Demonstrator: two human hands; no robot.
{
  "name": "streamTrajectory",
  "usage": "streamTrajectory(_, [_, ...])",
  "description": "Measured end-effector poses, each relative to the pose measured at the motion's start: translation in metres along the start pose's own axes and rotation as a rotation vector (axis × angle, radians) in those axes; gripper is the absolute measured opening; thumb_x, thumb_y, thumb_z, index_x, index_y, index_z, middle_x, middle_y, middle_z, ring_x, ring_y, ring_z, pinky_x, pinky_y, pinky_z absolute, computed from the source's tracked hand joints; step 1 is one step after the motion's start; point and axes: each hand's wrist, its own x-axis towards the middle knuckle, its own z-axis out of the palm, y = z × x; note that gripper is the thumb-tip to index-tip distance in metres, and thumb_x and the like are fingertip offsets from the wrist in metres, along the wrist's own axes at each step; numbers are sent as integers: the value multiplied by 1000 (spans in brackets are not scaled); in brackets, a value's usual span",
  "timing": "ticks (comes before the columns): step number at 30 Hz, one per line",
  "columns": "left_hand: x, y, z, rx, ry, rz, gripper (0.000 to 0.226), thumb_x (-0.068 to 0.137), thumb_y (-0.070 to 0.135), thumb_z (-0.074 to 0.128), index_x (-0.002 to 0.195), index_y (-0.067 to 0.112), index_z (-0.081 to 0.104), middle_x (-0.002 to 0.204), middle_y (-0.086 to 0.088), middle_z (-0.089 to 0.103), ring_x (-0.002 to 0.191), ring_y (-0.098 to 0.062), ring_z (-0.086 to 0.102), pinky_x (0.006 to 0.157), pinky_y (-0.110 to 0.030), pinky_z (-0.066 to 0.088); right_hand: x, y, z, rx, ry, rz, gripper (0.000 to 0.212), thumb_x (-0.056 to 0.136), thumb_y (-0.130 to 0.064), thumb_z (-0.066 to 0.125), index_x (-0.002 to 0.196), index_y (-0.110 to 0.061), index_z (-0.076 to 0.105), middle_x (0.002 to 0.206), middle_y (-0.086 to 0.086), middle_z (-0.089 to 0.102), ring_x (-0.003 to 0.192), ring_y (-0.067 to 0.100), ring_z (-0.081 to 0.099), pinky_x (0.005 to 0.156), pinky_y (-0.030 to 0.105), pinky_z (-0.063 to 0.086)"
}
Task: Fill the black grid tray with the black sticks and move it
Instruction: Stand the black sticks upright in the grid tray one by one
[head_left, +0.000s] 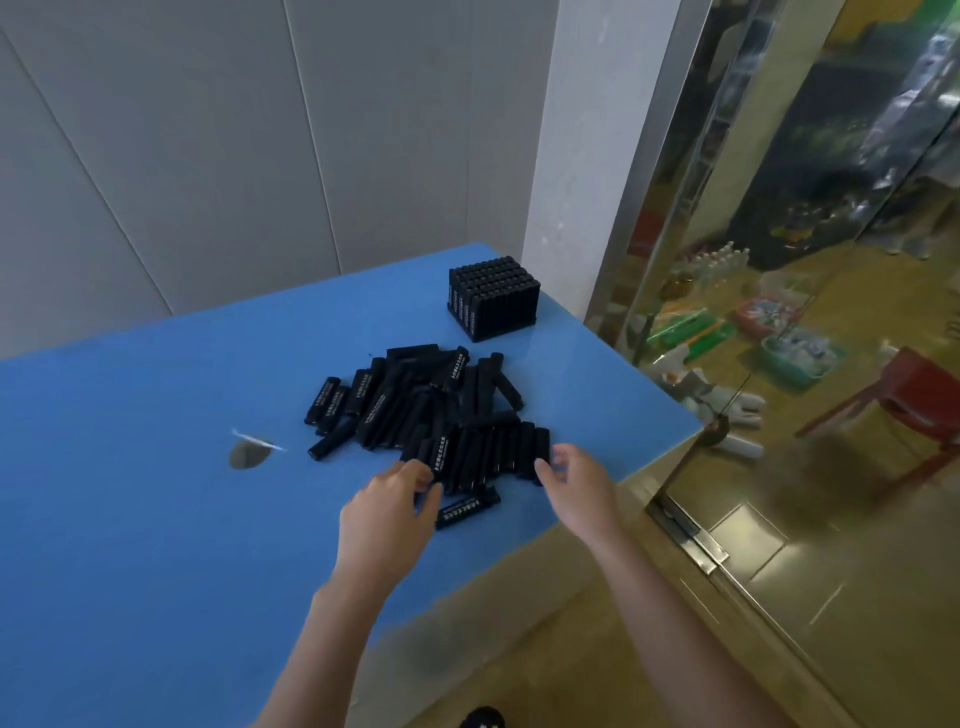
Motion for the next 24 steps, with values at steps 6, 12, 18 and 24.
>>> streamTrajectory(6, [15,24,19,52,-26,-27,25,95,35,44,113,23,54,113,11,58,100,-12,56,70,-23,42,37,1,17,-187,36,-18,54,91,-42,49,131,-8,36,126,7,44,114,22,47,89,32,45])
streamTrajectory(12, [26,43,42,128,5,-112,41,96,39,40,133,21,40,128,9,46,117,-11,46,75,-19,40,58,8,14,-285,-9,-134,46,90,-31,54,127,-9,37,122,7,49,111,20,50,88,28,45])
streamTrajectory(18, [44,65,55,314,-68,-238,38,93,38,45,124,16,41,123,2,45,112,-14,48,73,-22,42,85,9,-11,-263,-249,-237,22,95,-29,44,104,-10,37,80,1,48,64,17,50,49,25,34])
streamTrajectory(24, [65,77,67,322,-185,-416,39,86,35,56,113,10,43,120,-6,45,112,-20,47,66,-25,38,97,20,-36,237,-530,-113,16,94,-15,43,83,-16,31,70,3,42,56,16,45,49,23,35])
